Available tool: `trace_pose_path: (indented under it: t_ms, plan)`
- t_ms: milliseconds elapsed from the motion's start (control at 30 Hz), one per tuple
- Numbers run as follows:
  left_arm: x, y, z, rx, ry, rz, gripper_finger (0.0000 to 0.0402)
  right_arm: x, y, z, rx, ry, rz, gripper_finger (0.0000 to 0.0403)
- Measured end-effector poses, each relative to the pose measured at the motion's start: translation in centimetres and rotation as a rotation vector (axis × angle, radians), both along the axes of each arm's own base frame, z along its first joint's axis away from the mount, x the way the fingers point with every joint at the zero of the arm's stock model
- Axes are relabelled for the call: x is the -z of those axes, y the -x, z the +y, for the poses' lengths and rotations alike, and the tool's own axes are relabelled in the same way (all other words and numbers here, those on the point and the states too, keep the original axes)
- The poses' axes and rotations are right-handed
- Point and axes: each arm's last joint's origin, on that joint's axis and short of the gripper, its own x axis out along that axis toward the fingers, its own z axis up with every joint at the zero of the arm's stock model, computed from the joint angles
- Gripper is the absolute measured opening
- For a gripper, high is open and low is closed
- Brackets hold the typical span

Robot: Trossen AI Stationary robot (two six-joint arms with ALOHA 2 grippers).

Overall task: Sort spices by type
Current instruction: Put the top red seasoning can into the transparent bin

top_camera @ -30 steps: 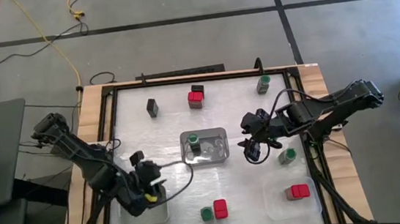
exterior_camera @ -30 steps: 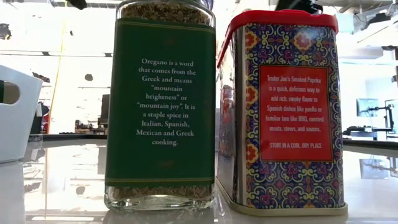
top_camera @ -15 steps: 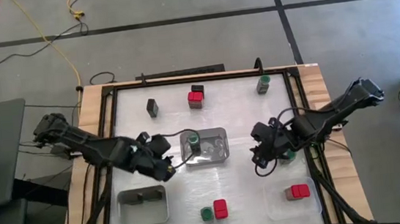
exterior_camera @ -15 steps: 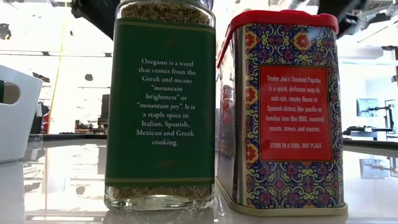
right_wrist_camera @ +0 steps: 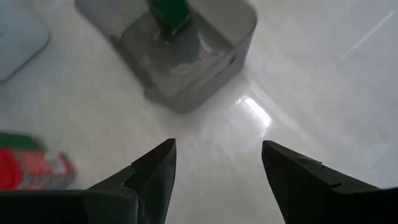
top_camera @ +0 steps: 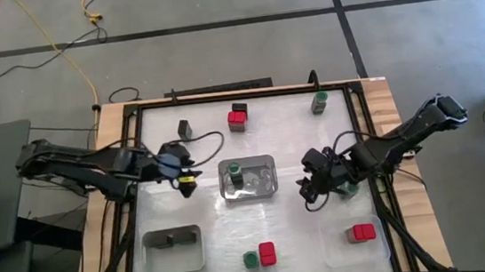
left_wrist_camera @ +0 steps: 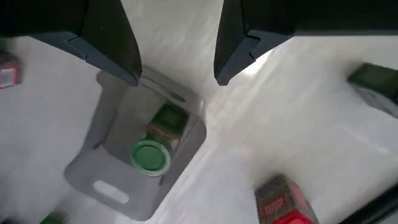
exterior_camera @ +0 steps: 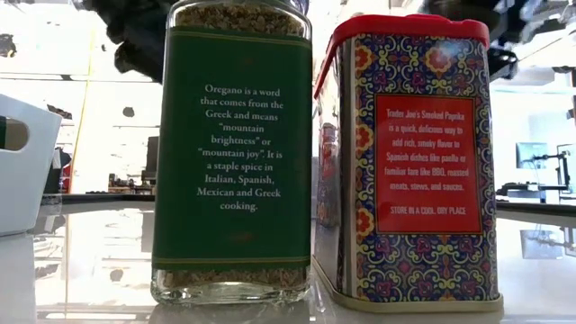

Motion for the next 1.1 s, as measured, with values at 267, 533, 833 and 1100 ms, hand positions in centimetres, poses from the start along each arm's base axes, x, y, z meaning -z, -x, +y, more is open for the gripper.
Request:
trace_pose_path:
  t_ms: [267, 533, 833, 1100]
  plan:
    - [1.1, 4.3, 0.8, -0.047, 0.074, -0.111, 0.0192, -0.7, -2.1, -3.8, 0.067, 0.046, -0.119, 0.0265]
    - [0.0, 6.7, 1.4, -0.043, -0.034, -0.178, 0.0192, -0.8, -2.6, -6.2, 0.170, 0.043, -0.139, 0.0265]
    - [-0.6, 8.5, 1.8, -0.036, -0.100, -0.211, 0.0192, -0.6, -2.4, -9.3, 0.289, -0.026, -0.119, 0.0269]
    - [-0.2, 9.3, 1.9, -0.049, -0.092, -0.162, 0.0192, -0.6, -2.1, -11.8, 0.336, -0.040, -0.107, 0.0354]
